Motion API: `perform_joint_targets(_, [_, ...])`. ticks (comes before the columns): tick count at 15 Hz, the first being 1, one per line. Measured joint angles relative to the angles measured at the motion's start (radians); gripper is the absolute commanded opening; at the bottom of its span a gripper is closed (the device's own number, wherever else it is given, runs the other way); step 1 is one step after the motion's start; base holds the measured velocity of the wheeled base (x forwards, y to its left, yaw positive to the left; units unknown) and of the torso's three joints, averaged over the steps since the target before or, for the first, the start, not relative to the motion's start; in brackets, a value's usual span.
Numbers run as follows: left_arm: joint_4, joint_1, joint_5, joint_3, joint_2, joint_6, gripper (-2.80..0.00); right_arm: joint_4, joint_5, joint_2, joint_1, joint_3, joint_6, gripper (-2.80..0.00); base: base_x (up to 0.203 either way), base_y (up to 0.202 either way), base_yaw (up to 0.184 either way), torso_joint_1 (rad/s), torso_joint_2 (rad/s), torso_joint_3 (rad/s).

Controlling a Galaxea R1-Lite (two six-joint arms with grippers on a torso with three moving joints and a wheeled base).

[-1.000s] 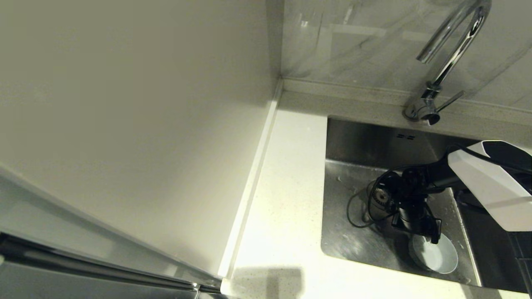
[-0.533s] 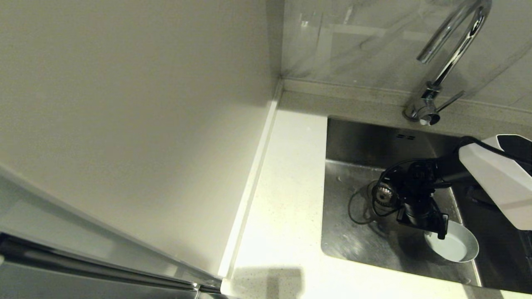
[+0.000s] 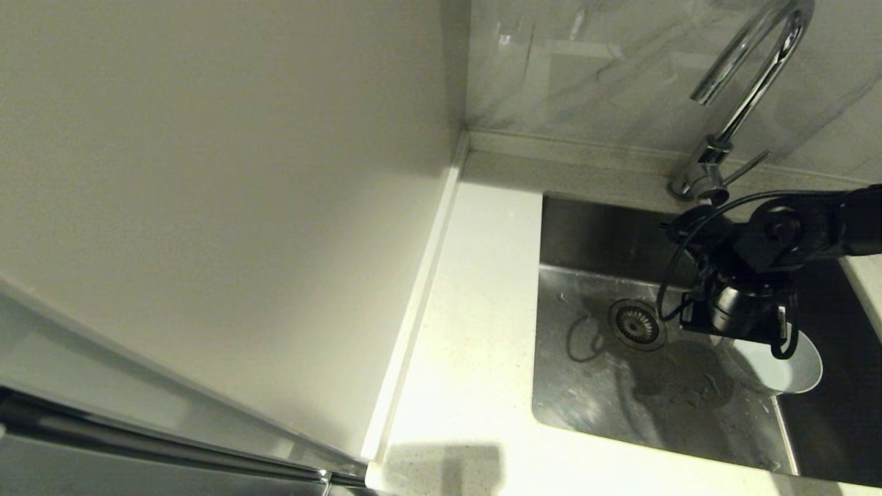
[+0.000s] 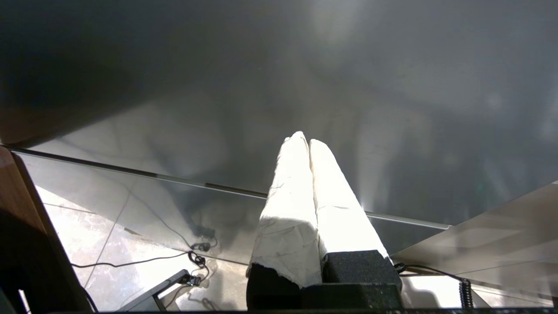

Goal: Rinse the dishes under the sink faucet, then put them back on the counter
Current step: Put a bowl back to the table from the sink

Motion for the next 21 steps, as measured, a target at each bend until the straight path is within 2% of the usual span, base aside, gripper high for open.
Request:
perform_joint_targets(1, [0.000, 0.000, 0.000, 0.000, 0.000, 0.000, -2.80, 0.024, 0.098, -0.060, 0.020, 0.001, -0.020, -2.80, 0.000, 0.000, 0.000, 0.000, 0.00, 0.000])
perform_joint_targets(2, [0.000, 0.000, 0.000, 0.000, 0.000, 0.000, -2.80, 0.068, 0.236, -0.114, 0.040, -0.015, -0.033, -2.80, 0.000, 0.000, 0.000, 0.000, 0.00, 0.000])
perform_joint_targets(4, [0.000, 0.000, 0.000, 0.000, 0.000, 0.000, -2.80, 0.179, 0.554, -0.185, 0.064, -0.111, -0.016, -2.80, 0.000, 0.000, 0.000, 0.000, 0.00, 0.000])
perform_joint_targets(5, [-0.001, 0.000, 0.000, 0.000, 0.000, 0.000, -2.80, 0.232, 0.736, -0.207, 0.067, -0.179, 0.018, -2.80, 0.000, 0.000, 0.000, 0.000, 0.00, 0.000])
perform_joint_targets(7, [-0.001, 0.000, 0.000, 0.000, 0.000, 0.000, -2.80, 0.290, 1.124, -0.224, 0.050, -0.310, 0.133, -2.80, 0.000, 0.000, 0.000, 0.000, 0.00, 0.000])
perform_joint_targets(9, [-0.001, 0.000, 0.000, 0.000, 0.000, 0.000, -2.80, 0.269, 1.529, -0.218, -0.005, -0.404, 0.282, -2.80, 0.000, 0.000, 0.000, 0.000, 0.00, 0.000])
perform_joint_targets(11, [-0.001, 0.000, 0.000, 0.000, 0.000, 0.000, -2.80, 0.217, 1.837, -0.208, -0.089, -0.453, 0.385, -2.80, 0.000, 0.000, 0.000, 0.000, 0.00, 0.000])
perform_joint_targets(12, [0.000, 0.000, 0.000, 0.000, 0.000, 0.000, -2.80, 0.189, 1.931, -0.205, -0.125, -0.463, 0.402, -2.80, 0.000, 0.000, 0.000, 0.000, 0.00, 0.000])
perform_joint_targets(13, [-0.001, 0.000, 0.000, 0.000, 0.000, 0.000, -2.80, 0.174, 1.978, -0.201, -0.149, -0.466, 0.404, -2.80, 0.000, 0.000, 0.000, 0.000, 0.00, 0.000])
perform_joint_targets(18, [-0.001, 0.000, 0.000, 0.000, 0.000, 0.000, -2.80, 0.152, 1.991, -0.154, -0.197, -0.250, 0.356, -2.80, 0.000, 0.000, 0.000, 0.000, 0.00, 0.000])
perform_joint_targets(19, [0.000, 0.000, 0.000, 0.000, 0.000, 0.000, -2.80, 0.151, 1.991, -0.150, -0.207, -0.244, 0.356, -2.80, 0.000, 0.000, 0.000, 0.000, 0.00, 0.000])
perform_joint_targets(21, [-0.001, 0.000, 0.000, 0.000, 0.000, -0.001, -2.80, 0.128, 1.992, -0.153, -0.232, -0.340, 0.379, -2.80, 0.000, 0.000, 0.000, 0.000, 0.00, 0.000])
